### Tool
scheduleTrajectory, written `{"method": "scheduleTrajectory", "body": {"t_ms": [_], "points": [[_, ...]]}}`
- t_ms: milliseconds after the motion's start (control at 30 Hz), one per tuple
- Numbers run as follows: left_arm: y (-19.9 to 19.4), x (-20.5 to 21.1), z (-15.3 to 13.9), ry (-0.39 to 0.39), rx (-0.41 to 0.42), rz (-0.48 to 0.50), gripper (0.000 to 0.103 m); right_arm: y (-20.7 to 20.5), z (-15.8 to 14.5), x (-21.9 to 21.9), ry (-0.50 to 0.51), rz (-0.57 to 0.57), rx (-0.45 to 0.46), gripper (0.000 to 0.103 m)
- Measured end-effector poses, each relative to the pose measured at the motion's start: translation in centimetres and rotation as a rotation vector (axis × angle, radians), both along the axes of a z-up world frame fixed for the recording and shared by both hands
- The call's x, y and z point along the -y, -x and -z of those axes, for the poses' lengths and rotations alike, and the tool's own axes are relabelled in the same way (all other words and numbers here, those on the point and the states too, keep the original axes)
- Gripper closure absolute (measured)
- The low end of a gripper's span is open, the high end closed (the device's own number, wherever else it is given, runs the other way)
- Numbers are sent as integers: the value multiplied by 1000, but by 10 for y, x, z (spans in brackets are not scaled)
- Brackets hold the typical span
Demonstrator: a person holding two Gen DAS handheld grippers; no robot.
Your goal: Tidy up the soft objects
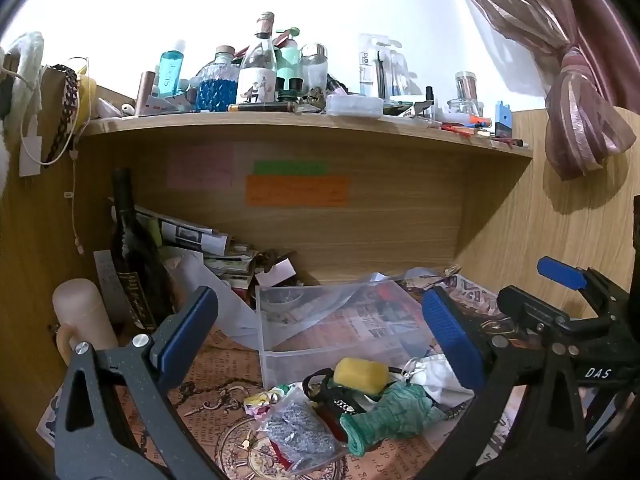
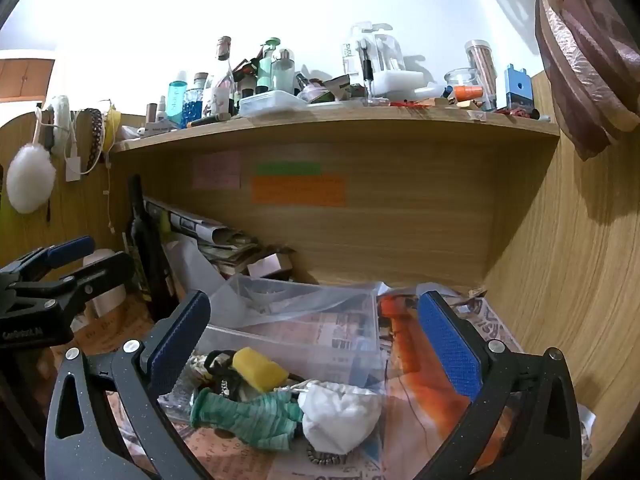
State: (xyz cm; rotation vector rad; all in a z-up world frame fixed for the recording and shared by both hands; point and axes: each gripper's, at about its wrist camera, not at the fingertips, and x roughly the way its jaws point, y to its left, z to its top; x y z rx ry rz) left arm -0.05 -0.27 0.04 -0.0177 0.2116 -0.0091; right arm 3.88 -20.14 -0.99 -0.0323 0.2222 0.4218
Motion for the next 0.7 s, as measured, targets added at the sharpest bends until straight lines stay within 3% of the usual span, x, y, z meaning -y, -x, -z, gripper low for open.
{"method": "scheduleTrajectory", "body": {"t_ms": [100, 700], "points": [[-10, -2, -2, 3, -27, 1, 0, 0, 0, 0, -3, -2, 1, 0], [-5, -3, 2, 26, -3, 8, 0, -1, -1, 3, -37, 1, -5, 0]]}}
